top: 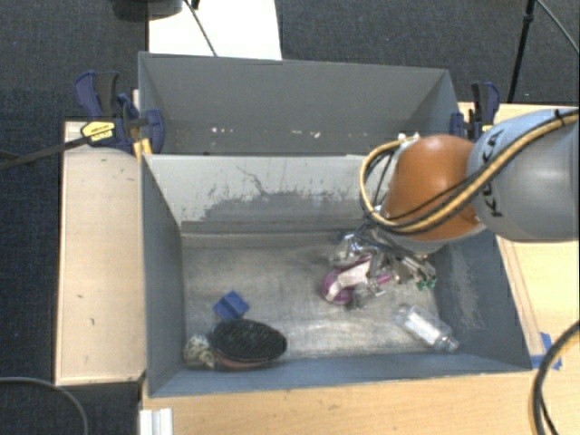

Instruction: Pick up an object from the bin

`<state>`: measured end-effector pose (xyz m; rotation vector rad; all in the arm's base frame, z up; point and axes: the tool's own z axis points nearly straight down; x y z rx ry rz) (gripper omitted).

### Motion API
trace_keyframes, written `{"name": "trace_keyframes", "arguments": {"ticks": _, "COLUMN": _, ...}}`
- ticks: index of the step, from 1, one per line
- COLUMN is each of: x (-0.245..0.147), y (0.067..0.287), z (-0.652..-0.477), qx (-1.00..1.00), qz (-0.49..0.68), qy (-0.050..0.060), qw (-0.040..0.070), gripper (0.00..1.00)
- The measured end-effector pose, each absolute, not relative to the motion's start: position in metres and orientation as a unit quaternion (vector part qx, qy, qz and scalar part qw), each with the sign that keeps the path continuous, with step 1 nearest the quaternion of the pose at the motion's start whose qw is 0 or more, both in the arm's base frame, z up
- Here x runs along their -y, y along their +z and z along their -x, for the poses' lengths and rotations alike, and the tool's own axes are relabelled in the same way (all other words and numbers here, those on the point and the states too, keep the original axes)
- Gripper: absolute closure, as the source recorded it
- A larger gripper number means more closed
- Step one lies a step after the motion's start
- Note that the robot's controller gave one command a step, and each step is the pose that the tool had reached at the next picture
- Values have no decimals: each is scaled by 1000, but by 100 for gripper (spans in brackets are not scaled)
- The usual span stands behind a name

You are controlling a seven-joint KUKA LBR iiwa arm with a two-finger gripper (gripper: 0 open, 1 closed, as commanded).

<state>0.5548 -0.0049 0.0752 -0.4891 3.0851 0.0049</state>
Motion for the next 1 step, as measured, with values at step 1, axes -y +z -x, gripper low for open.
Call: {"name": "trace_keyframes", "arguments": {"ticks": 1, "x": 30, "y": 222, "z": -551, "qx": -988, "qz": 152, "qy": -1, "qw": 5, "gripper": 100}}
